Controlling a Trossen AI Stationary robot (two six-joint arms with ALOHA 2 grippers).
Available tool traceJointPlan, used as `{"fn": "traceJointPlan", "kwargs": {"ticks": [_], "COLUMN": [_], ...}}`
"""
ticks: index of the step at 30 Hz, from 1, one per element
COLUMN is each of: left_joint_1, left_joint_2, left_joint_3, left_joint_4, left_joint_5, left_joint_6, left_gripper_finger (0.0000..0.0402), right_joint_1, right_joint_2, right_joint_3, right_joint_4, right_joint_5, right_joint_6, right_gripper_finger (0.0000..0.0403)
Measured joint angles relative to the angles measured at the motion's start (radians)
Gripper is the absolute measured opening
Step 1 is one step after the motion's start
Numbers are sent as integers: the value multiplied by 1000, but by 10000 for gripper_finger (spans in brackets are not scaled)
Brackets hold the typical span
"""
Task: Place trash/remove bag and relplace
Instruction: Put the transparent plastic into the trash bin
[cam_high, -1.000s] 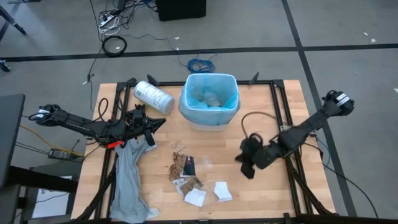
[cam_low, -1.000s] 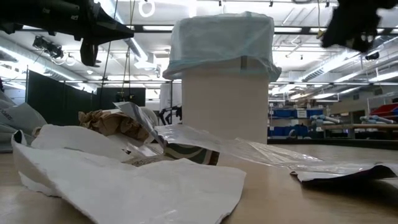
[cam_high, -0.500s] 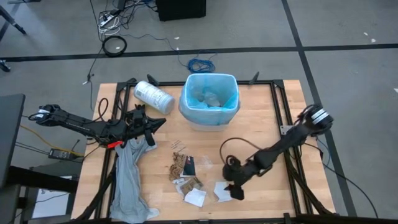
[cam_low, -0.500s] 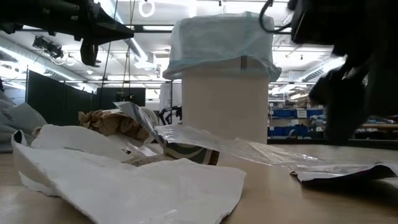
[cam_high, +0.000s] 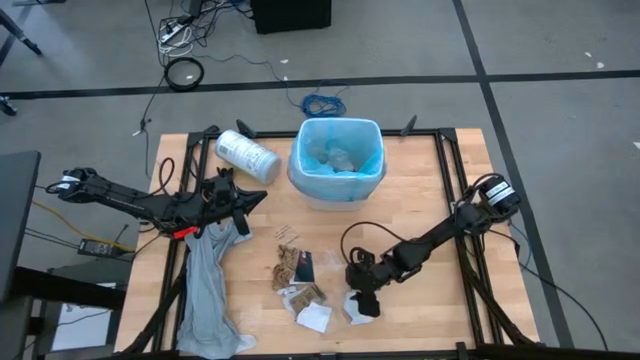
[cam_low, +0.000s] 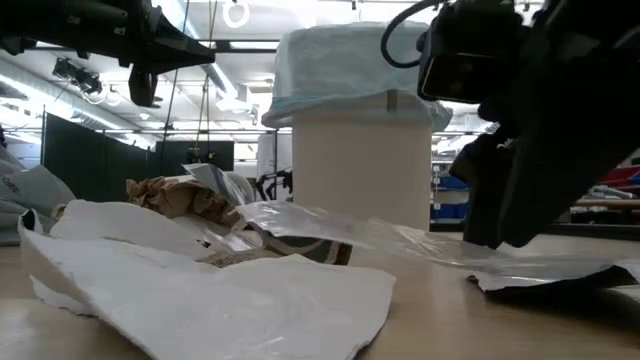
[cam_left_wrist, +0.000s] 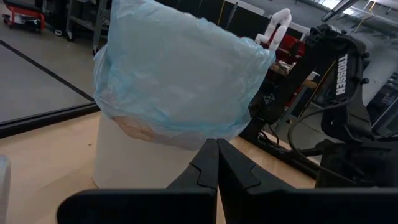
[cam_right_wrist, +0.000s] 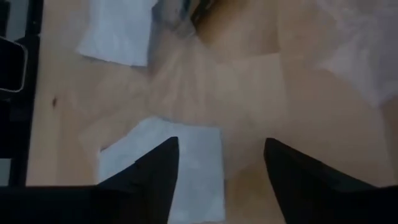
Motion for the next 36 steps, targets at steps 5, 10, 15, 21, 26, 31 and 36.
{"fn": "traceJointPlan", "kwargs": {"ticks": [5, 10, 15, 21, 26, 31, 36], "left_joint_1": [0, 0, 0, 0, 0, 0, 0], "left_joint_2": [0, 0, 0, 0, 0, 0, 0], "left_joint_3": [0, 0, 0, 0, 0, 0, 0], "left_joint_4": [-27, -36, -36, -36, -36, -37, -45], "left_joint_5": [0, 0, 0, 0, 0, 0, 0], "left_joint_6": [0, -4, -6, -6, -6, 0, 2], "left_gripper_finger": [8, 8, 8, 8, 8, 8, 8], "right_joint_1": [0, -1, -7, -29, -66, -91, -96], "right_joint_2": [0, 0, 0, -11, -83, -148, -132], "right_joint_3": [0, 0, 0, 0, 0, 0, 0], "right_joint_4": [-26, -60, -85, -92, -122, -95, 13], "right_joint_5": [20, 23, 25, 33, 132, 125, -88], "right_joint_6": [-1, 0, 46, 86, 69, -11, -117], "right_gripper_finger": [172, 117, 31, 1, 0, 2, 56]}}
